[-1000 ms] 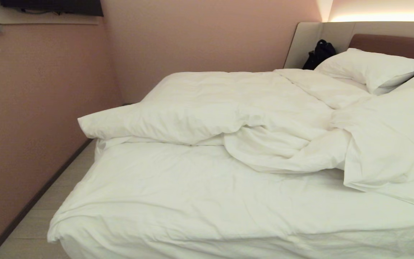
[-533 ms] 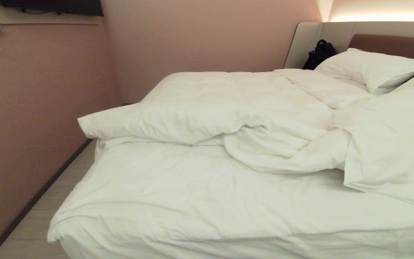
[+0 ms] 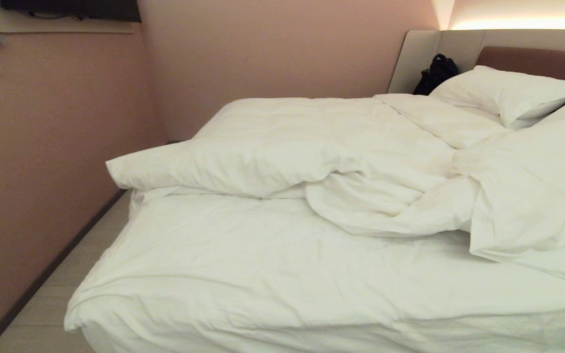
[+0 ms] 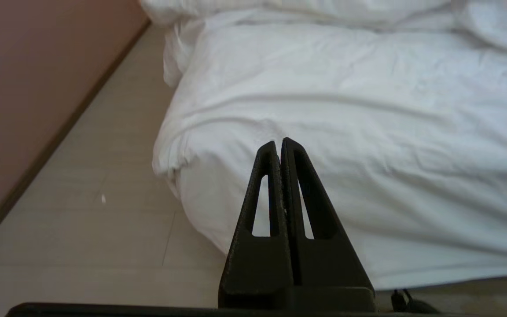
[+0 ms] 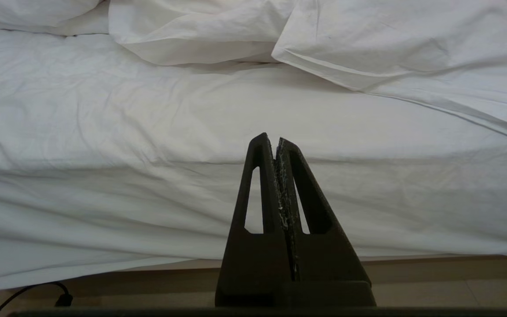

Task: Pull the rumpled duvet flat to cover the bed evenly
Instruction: Hold the folded corner of the quilt

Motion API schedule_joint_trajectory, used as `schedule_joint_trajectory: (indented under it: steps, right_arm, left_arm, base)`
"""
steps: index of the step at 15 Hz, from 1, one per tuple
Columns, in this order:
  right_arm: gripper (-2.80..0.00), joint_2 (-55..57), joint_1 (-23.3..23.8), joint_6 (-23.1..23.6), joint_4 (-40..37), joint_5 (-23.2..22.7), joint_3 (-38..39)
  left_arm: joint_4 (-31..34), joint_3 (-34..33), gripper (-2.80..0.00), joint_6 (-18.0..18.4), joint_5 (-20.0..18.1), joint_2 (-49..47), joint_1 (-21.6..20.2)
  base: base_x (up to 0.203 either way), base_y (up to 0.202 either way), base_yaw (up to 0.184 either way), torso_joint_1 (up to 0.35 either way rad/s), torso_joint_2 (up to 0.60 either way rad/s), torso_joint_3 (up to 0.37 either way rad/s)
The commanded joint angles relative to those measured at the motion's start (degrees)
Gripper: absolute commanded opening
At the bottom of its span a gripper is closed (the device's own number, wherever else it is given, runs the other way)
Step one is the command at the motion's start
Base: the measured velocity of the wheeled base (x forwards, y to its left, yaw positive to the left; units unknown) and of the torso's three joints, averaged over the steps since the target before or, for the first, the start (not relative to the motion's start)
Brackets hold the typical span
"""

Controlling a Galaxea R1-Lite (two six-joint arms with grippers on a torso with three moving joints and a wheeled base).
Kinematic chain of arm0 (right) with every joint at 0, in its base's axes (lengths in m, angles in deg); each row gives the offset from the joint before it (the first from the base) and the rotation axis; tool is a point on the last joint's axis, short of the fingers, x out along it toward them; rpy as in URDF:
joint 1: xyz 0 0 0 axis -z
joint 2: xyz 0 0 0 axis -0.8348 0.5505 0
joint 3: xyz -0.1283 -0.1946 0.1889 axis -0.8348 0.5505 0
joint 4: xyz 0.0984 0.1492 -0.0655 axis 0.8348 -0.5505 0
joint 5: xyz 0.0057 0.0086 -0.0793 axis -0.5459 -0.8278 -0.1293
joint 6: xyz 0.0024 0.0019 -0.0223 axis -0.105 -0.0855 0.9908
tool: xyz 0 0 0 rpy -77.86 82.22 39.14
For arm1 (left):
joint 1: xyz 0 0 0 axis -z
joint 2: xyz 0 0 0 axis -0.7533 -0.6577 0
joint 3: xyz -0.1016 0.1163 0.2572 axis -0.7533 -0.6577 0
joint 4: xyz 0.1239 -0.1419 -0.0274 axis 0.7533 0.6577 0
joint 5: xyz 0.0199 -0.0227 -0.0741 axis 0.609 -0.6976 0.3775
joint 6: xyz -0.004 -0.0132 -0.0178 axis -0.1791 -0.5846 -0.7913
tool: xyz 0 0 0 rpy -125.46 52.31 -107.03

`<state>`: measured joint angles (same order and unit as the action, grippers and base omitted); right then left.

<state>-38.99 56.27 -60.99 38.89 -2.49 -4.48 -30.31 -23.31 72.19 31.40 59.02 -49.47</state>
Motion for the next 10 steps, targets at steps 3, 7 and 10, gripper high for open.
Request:
schedule_joint_trajectory:
  steps: [3,7,10]
  right_arm:
    - [-2.80,-0.02,-0.02,0.00,0.01,-0.02,0.00]
    - [-2.80,-0.02,-0.02,0.00,0.01,-0.02,0.00]
    - [-2.80,-0.02,-0.02,0.00,0.01,-0.02,0.00]
  left_arm:
    - [-0.31,-1.76,-2.80,0.17,0.42,0.00,-0.02]
    - [-0.23,-1.45,-2.80,1.00,-0.06,0.00,-0.02]
    - [0.34,4.27,-2.80,0.72,-1.54,-2.74,-0.02]
  base:
    - [0.000,0.000,0.000,0.000,0.00,0.000]
    - [0.000,0.000,0.000,0.000,0.00,0.000]
    - [0.000,0.000,0.000,0.000,0.00,0.000]
